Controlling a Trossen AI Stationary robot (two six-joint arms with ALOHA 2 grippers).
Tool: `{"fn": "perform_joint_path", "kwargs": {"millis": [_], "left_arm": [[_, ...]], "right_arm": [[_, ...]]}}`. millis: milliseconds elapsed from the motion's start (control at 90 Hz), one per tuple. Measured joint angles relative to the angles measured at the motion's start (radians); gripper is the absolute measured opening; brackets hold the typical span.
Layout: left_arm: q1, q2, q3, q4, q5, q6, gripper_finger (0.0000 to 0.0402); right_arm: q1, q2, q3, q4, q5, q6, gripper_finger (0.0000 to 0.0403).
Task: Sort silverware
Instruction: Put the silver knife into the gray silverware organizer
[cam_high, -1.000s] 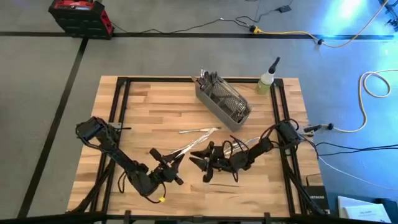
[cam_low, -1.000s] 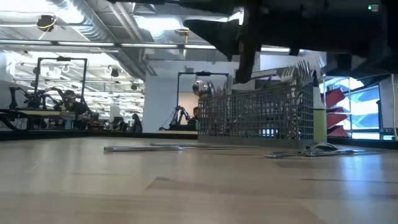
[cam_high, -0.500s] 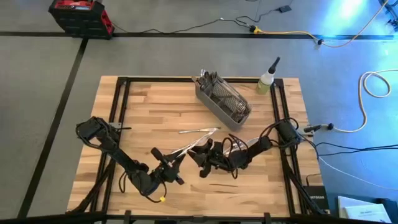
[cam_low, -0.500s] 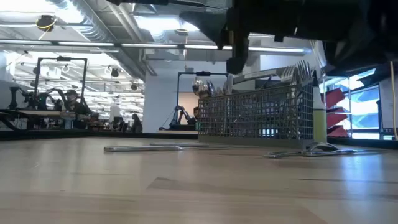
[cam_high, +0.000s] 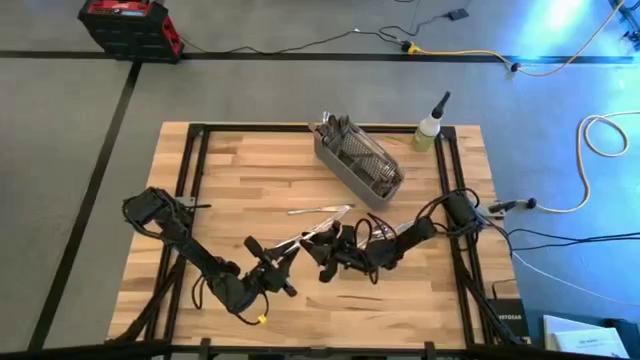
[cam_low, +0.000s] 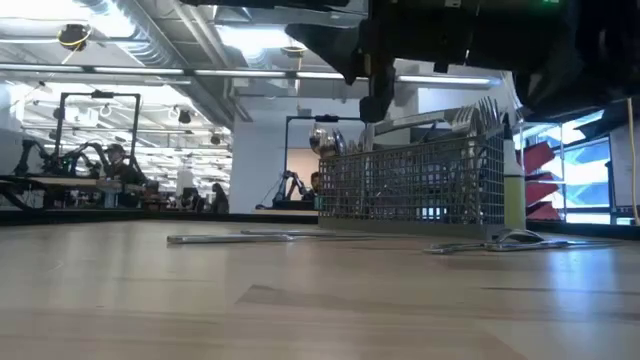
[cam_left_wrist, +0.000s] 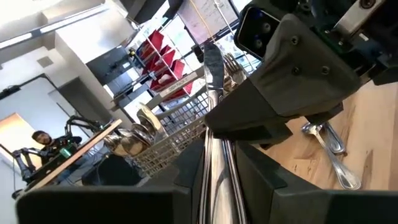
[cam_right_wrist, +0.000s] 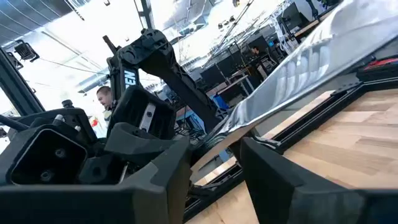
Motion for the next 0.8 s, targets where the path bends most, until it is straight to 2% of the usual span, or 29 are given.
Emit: {"fn": "perform_joint_path", "kwargs": {"millis": [111, 322, 711, 800], "left_arm": [[0.000, 0.000, 0.000, -0.002, 0.003, -0.004, 0.0057], [0.002, 0.000, 0.000, -0.011, 0.002, -0.010, 0.0056], [0.000, 0.000, 0.002, -0.002, 0.024, -0.005, 0.0082], [-0.009, 0.000, 0.002, -0.004, 0.030, 0.046, 0.0085]], "right_arm": [[0.000, 0.000, 0.000, 0.001, -0.002, 0.000, 0.0094], [0.002, -0.002, 0.001, 0.010, -0.018, -0.004, 0.0013], [-0.003, 0.001, -0.002, -0.026, -0.012, -0.042, 0.0002], [-0.007, 0.001, -0.004, -0.009, -0.009, -0.074, 0.0001]]}}
